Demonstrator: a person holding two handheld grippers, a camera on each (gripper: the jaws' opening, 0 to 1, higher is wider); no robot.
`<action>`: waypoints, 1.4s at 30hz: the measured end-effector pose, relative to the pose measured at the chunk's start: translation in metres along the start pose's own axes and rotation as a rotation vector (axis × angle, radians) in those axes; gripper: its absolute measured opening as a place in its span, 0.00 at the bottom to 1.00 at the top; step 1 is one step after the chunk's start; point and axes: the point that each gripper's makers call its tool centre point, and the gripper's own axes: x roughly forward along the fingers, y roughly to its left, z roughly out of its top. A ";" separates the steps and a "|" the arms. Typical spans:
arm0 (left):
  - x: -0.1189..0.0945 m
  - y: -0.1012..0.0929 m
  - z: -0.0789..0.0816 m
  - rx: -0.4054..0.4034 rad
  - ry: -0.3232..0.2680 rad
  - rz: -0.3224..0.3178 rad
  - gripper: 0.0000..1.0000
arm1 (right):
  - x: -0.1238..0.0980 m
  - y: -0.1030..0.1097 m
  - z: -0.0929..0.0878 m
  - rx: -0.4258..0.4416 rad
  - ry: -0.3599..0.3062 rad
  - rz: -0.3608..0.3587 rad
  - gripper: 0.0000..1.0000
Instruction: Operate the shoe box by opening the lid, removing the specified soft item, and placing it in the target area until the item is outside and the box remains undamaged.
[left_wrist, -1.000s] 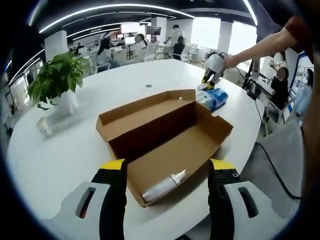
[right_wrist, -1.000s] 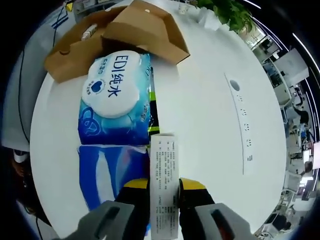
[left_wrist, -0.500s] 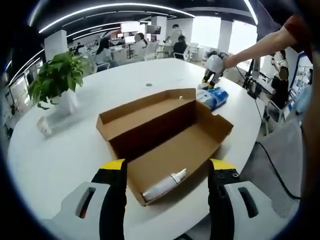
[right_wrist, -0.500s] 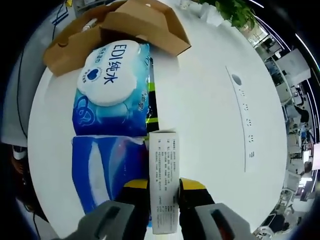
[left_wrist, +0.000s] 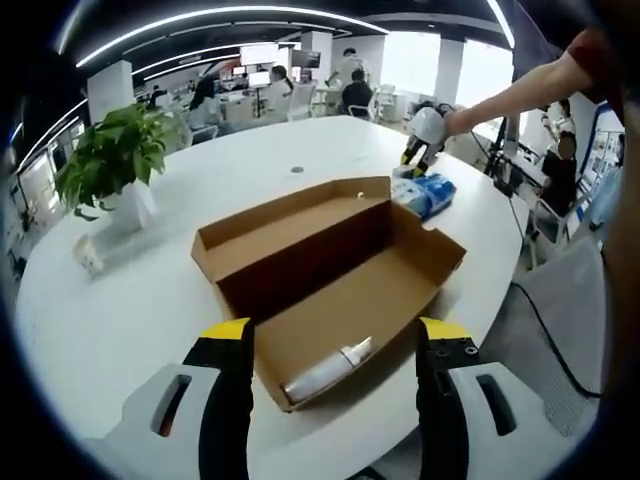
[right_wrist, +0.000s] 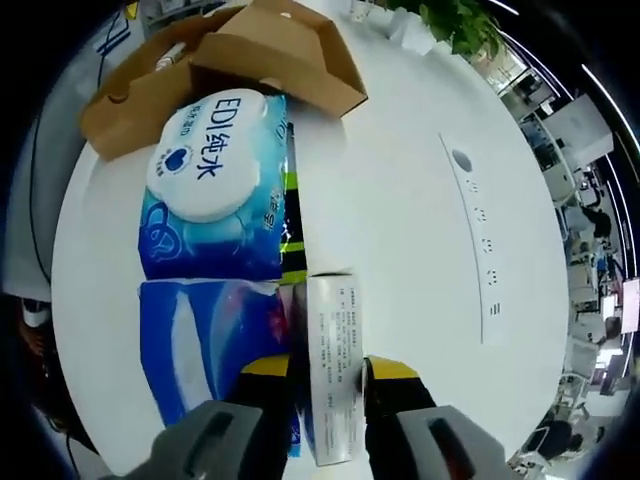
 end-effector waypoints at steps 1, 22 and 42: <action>0.000 0.000 0.000 0.000 0.000 0.000 0.66 | 0.000 0.001 0.001 -0.002 -0.002 0.002 0.24; -0.007 0.001 -0.003 -0.009 -0.002 0.014 0.66 | -0.001 0.002 0.004 -0.081 0.001 0.031 0.17; -0.007 0.003 0.001 -0.008 -0.020 0.010 0.66 | -0.016 -0.005 0.004 0.006 0.007 -0.026 0.34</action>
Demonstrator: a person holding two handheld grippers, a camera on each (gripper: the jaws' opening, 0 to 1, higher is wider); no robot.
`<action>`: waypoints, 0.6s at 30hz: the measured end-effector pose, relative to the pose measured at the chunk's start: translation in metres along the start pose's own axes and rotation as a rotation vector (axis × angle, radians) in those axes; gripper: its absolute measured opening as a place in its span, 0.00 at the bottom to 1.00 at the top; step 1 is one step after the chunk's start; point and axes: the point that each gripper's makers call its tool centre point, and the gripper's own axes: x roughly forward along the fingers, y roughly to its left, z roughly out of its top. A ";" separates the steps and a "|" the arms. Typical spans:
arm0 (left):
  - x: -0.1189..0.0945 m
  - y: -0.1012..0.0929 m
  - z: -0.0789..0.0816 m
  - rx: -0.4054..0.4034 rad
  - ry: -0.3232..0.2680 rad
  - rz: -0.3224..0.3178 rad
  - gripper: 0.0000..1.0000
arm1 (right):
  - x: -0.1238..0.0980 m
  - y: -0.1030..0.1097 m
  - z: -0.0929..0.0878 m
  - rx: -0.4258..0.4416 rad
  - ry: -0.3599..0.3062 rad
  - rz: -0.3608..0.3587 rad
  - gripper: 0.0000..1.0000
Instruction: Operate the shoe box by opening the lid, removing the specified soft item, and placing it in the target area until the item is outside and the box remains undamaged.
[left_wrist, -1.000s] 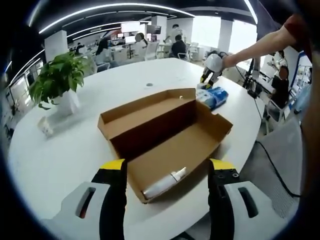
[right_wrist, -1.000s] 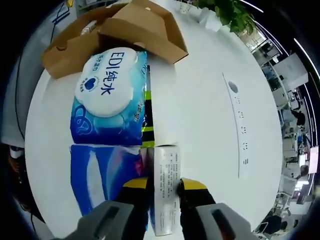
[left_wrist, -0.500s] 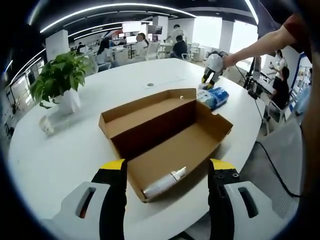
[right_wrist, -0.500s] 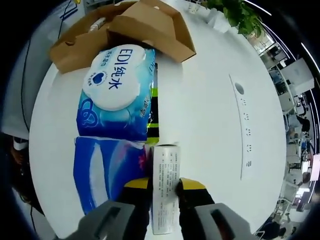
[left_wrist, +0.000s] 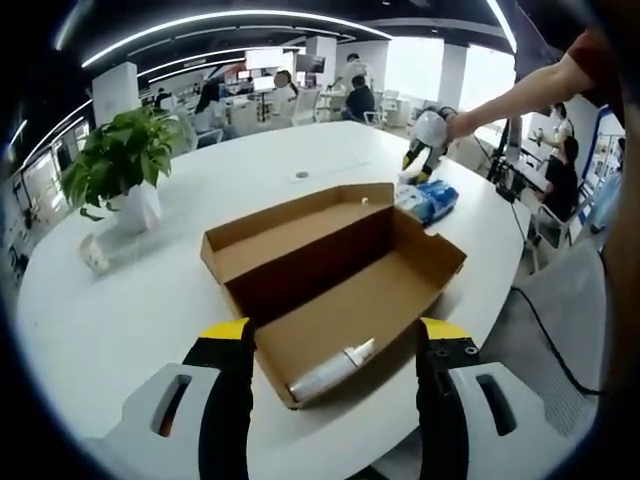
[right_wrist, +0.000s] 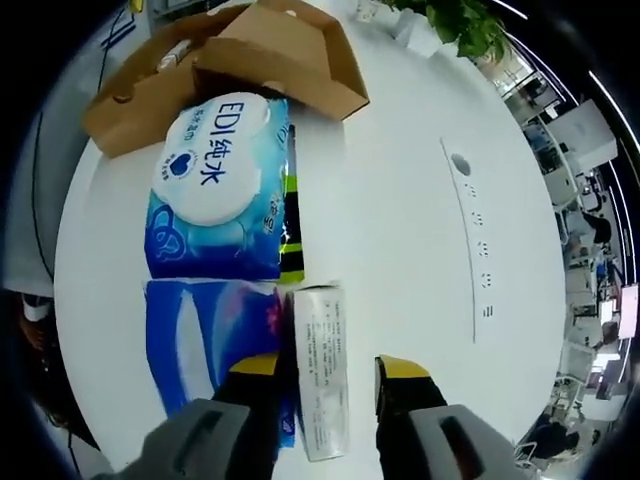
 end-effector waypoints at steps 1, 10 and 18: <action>0.001 -0.001 0.000 0.001 0.000 -0.003 0.66 | -0.002 0.000 0.001 0.002 -0.003 -0.004 0.35; 0.008 -0.006 0.007 0.008 -0.016 -0.020 0.66 | -0.023 -0.003 0.009 0.139 -0.083 -0.087 0.45; 0.012 -0.006 0.010 0.009 -0.023 -0.036 0.66 | -0.048 0.003 0.019 0.200 -0.152 -0.123 0.47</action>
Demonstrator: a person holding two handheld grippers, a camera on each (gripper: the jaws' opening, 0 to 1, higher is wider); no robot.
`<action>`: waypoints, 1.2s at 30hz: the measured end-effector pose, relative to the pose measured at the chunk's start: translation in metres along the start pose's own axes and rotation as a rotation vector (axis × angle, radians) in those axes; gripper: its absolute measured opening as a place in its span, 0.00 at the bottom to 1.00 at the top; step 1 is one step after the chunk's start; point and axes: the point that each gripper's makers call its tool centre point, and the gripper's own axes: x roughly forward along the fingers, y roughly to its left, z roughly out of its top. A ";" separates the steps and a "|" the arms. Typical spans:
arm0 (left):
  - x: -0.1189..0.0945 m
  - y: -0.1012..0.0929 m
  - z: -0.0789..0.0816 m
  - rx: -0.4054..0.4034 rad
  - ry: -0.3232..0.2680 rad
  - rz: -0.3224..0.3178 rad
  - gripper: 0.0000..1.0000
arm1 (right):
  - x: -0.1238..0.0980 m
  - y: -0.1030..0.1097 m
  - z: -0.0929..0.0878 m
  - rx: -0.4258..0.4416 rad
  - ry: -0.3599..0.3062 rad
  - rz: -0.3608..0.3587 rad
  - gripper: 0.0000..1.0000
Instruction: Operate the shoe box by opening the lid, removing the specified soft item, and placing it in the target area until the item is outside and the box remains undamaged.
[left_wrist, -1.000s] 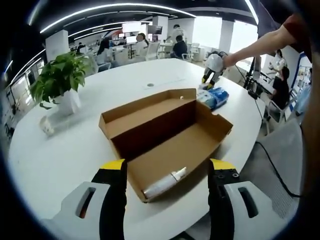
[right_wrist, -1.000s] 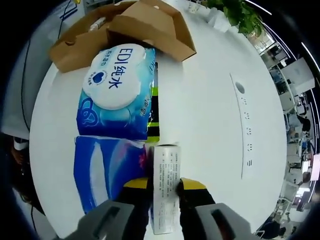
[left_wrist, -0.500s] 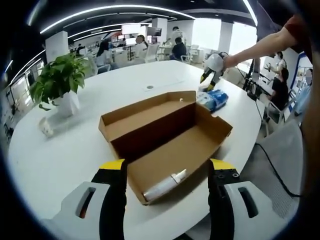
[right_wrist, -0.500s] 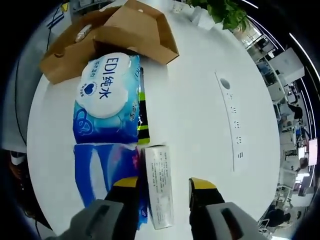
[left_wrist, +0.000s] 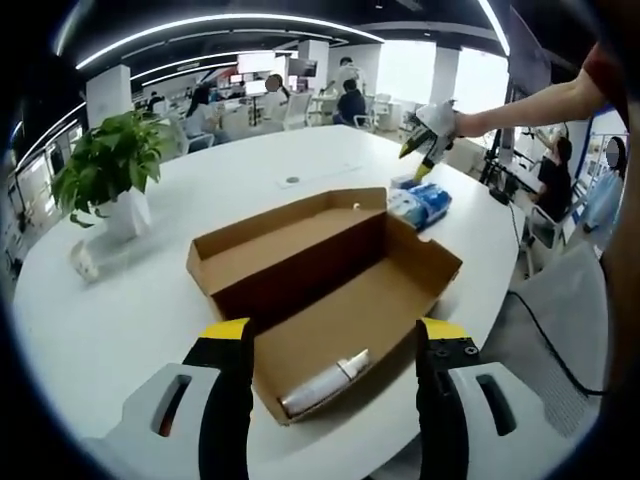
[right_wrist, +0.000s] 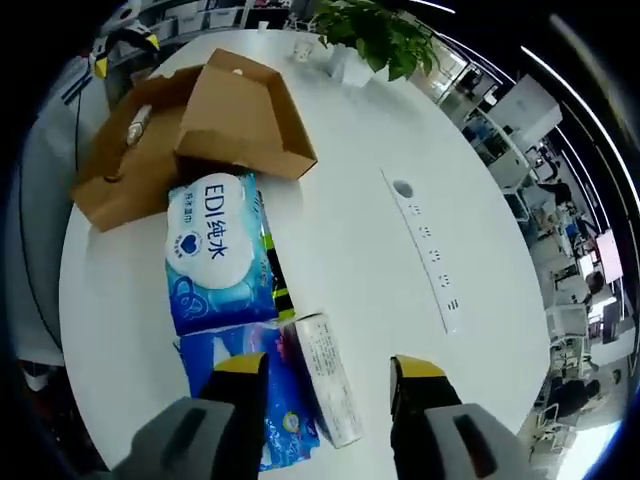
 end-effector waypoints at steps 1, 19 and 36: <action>0.000 0.000 0.001 0.001 -0.001 -0.001 0.66 | -0.002 0.001 0.001 0.012 -0.006 -0.003 0.48; 0.002 -0.003 0.002 0.001 -0.026 -0.037 0.66 | -0.029 0.027 0.017 0.248 -0.149 -0.056 0.53; -0.010 0.008 0.003 -0.019 -0.065 -0.031 0.66 | -0.047 0.059 0.067 0.416 -0.327 -0.099 0.56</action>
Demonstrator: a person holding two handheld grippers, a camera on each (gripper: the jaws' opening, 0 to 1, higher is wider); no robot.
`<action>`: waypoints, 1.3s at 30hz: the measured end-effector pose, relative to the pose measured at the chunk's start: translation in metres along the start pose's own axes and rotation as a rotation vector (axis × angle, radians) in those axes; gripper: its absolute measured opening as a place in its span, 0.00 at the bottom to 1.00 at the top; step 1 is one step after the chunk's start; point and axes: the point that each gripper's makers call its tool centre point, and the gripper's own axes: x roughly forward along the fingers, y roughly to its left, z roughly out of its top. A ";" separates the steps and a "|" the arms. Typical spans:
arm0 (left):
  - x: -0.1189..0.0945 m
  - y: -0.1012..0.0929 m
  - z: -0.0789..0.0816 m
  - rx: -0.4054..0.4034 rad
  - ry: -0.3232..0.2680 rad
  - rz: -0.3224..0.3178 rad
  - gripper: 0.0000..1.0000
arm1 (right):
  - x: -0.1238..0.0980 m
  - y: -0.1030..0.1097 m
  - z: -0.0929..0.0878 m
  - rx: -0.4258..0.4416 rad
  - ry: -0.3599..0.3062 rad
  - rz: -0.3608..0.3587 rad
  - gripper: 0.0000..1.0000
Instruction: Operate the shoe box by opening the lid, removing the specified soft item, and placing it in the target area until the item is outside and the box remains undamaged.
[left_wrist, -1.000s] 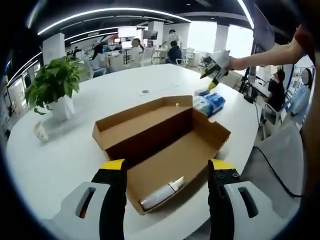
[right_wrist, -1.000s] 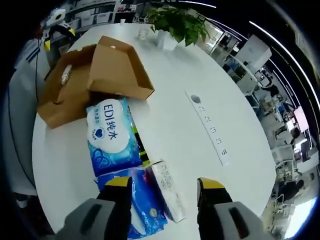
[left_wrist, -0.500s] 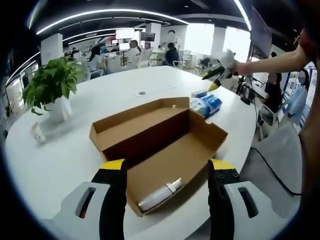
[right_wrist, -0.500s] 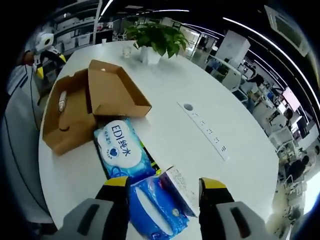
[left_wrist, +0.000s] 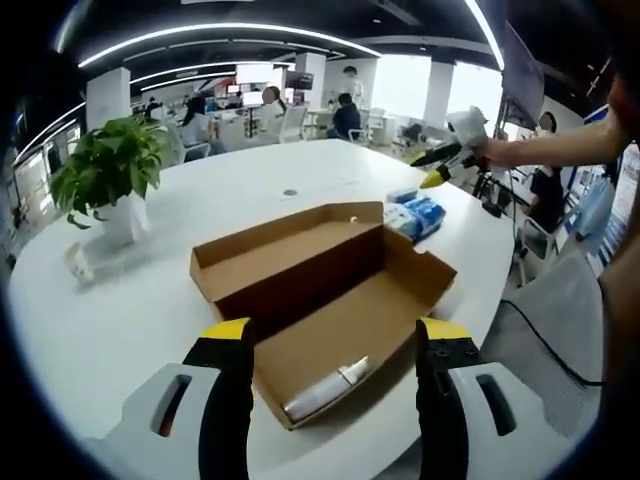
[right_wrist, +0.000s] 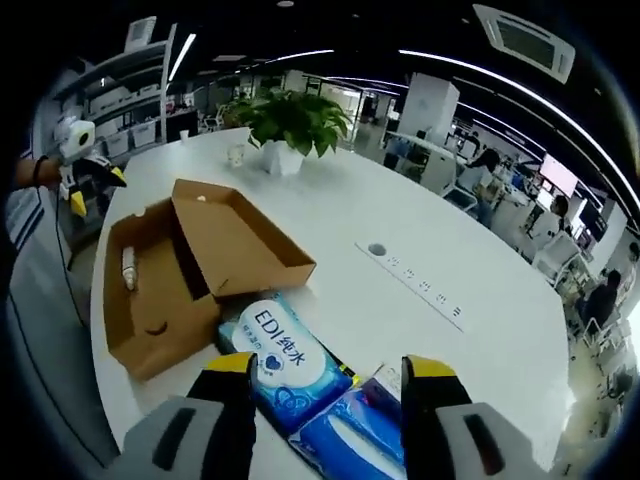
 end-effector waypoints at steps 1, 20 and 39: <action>-0.001 0.001 0.000 0.001 -0.001 0.001 0.66 | 0.000 0.004 0.002 -0.005 -0.001 -0.002 0.57; -0.006 0.002 -0.004 -0.006 -0.012 0.007 0.66 | 0.002 0.101 0.027 -0.037 -0.087 0.094 0.57; -0.009 -0.003 -0.009 -0.007 -0.018 -0.005 0.65 | 0.003 0.134 0.023 -0.005 -0.097 0.134 0.56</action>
